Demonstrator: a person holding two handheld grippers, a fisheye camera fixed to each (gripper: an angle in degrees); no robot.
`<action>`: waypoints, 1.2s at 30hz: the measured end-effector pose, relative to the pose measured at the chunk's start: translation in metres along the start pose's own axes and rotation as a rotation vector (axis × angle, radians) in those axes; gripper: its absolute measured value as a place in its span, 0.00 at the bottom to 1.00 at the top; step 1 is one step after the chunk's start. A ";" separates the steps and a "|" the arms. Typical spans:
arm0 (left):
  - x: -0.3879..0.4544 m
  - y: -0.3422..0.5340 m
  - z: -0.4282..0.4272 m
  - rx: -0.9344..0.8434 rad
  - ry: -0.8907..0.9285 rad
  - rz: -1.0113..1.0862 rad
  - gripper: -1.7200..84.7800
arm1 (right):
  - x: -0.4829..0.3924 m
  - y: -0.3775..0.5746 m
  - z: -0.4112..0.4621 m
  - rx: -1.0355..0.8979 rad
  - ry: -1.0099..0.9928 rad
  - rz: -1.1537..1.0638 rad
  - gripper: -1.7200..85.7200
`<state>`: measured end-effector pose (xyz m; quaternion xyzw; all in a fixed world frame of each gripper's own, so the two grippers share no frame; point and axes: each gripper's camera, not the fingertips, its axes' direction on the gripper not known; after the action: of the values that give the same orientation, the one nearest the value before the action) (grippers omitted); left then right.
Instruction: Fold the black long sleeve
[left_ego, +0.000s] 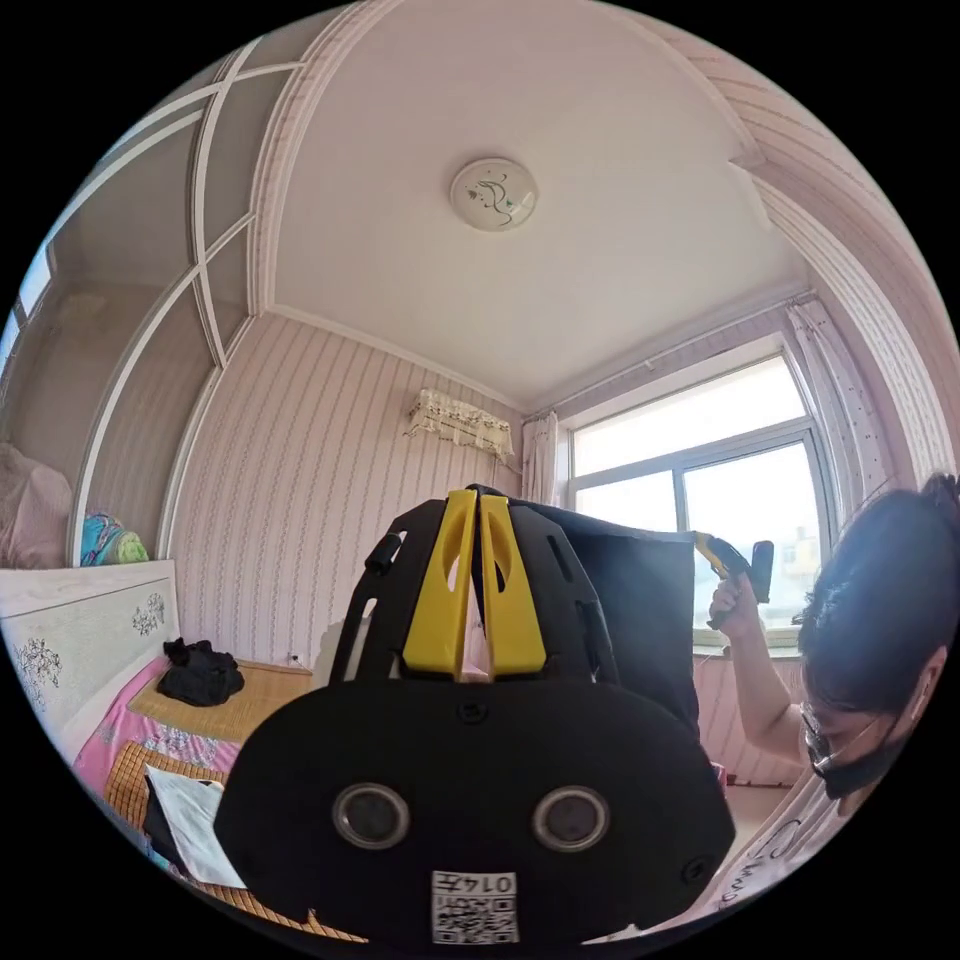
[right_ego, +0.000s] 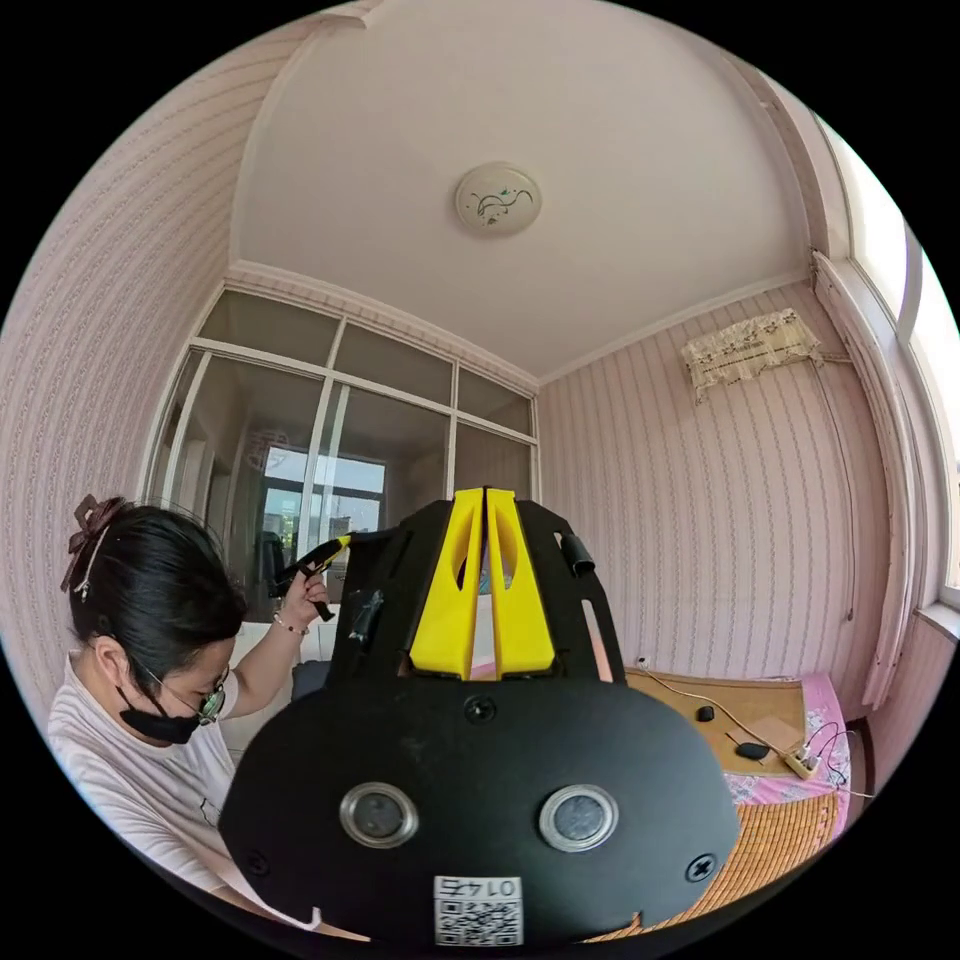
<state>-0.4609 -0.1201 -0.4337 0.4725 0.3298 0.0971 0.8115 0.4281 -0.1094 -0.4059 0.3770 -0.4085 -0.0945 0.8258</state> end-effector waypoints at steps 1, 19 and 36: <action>-0.004 0.002 0.007 0.001 0.009 -0.007 0.01 | 0.003 0.001 0.003 0.000 0.023 -0.003 0.02; -0.062 0.052 0.242 -0.200 -0.296 -0.037 0.01 | 0.139 0.017 0.177 -0.193 0.358 0.070 0.02; -0.115 0.588 0.229 -1.352 -0.287 -0.414 0.01 | 0.210 0.507 0.143 -1.140 0.471 0.788 0.02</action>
<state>-0.3144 -0.0204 0.1826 -0.1973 0.1702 0.0613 0.9635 0.3806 0.0694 0.1298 -0.2763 -0.2129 0.0953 0.9323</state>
